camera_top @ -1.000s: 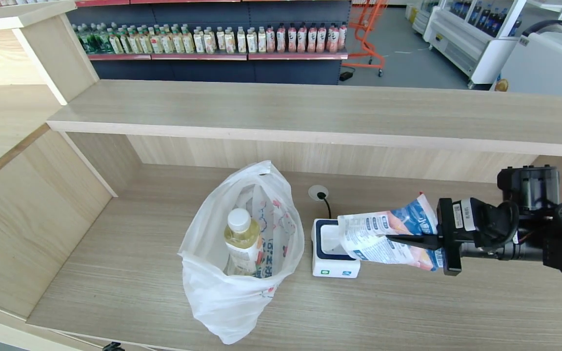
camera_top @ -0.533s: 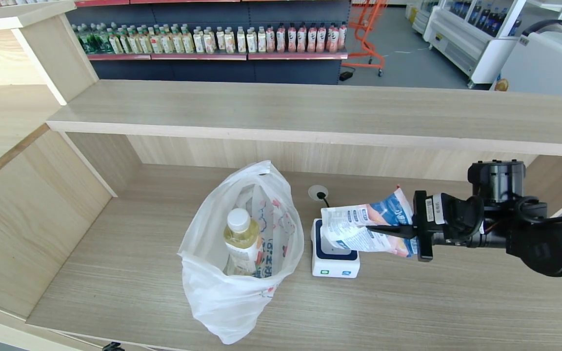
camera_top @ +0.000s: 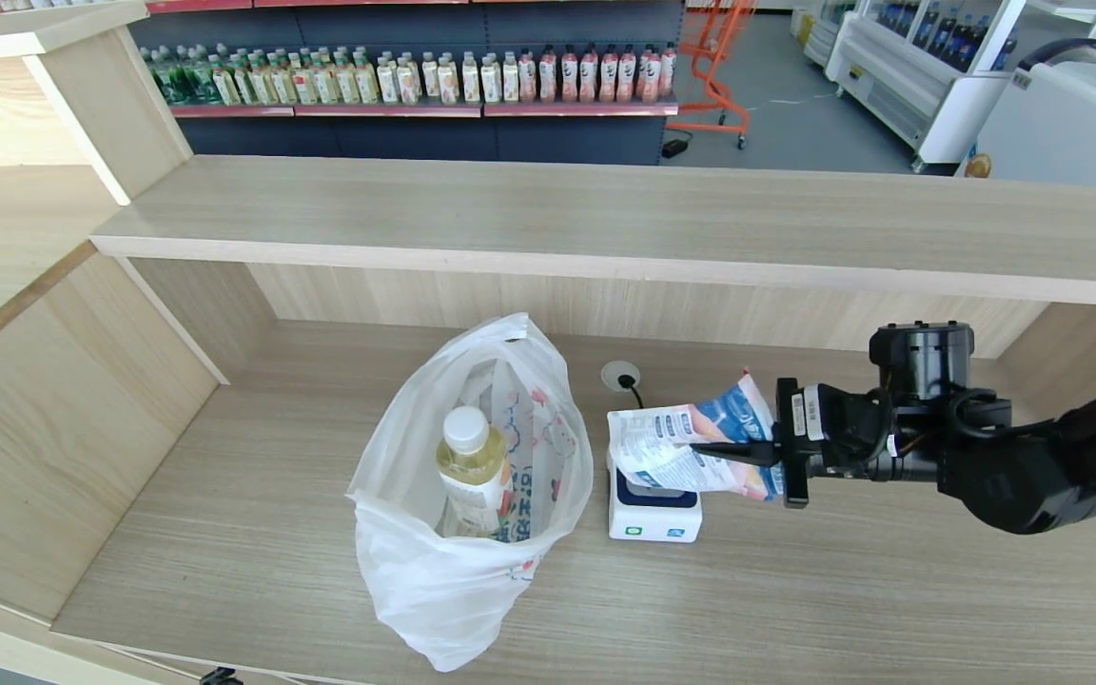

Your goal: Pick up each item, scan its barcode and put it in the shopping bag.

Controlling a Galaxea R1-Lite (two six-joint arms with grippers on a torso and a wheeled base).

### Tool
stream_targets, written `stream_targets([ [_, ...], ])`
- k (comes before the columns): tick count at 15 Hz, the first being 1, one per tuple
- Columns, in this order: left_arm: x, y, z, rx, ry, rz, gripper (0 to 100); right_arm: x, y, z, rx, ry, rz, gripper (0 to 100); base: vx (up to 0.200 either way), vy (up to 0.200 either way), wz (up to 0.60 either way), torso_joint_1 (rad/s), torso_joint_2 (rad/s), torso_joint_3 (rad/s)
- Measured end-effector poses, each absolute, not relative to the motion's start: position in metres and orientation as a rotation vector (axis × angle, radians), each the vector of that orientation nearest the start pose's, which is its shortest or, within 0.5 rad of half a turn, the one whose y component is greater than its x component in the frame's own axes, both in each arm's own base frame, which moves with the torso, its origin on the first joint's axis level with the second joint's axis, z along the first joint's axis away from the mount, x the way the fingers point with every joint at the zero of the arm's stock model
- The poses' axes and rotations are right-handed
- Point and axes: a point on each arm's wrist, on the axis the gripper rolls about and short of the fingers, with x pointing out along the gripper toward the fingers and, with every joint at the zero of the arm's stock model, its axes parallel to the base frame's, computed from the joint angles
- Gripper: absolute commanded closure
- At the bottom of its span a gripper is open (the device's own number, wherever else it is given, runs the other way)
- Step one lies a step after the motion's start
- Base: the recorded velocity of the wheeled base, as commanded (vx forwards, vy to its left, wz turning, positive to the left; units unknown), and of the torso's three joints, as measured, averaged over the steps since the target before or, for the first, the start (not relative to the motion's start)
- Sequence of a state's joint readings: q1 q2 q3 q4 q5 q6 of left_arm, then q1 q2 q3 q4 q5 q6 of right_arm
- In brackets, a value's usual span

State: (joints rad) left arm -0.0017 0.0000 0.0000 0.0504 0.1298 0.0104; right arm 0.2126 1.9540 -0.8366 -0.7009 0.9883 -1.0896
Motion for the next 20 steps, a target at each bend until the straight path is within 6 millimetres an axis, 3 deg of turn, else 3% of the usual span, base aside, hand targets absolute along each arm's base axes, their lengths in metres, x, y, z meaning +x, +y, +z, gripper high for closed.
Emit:
stream_targets([
  [8, -0.023, 0.003, 0.070, 0.014, 0.051, 0.128, 0, 0.334, 0.093, 0.119, -0.699, -0.225, 1.260, 100, 0.000, 0.000, 0.00, 0.000, 0.00, 0.000],
  [11, -0.023, 0.003, 0.070, 0.014, 0.051, 0.128, 0, 0.327, 0.089, 0.132, -0.609, -0.174, 1.247, 100, 0.000, 0.000, 0.00, 0.000, 0.00, 0.000],
  [13, -0.023, 0.003, 0.070, 0.014, 0.051, 0.128, 0, 0.310, 0.085, 0.157, -0.450, -0.082, 1.199, 100, 0.000, 0.000, 0.00, 0.000, 0.00, 0.000],
  [16, -0.023, 0.003, 0.070, 0.014, 0.051, 0.128, 0, 0.267, 0.074, 0.190, -0.063, 0.175, 1.032, 100, 0.000, 0.000, 0.00, 0.000, 0.00, 0.000],
  [18, -0.023, 0.003, 0.070, 0.014, 0.051, 0.128, 0, 0.247, 0.070, 0.193, -0.007, 0.244, 0.982, 100, 0.000, 0.000, 0.00, 0.000, 0.00, 0.000],
  [20, -0.023, 0.003, 0.070, 0.014, 0.051, 0.128, 0, 0.245, 0.073, 0.188, 0.021, 0.300, 0.984, 100, 0.000, 0.000, 0.00, 0.000, 0.00, 0.000],
])
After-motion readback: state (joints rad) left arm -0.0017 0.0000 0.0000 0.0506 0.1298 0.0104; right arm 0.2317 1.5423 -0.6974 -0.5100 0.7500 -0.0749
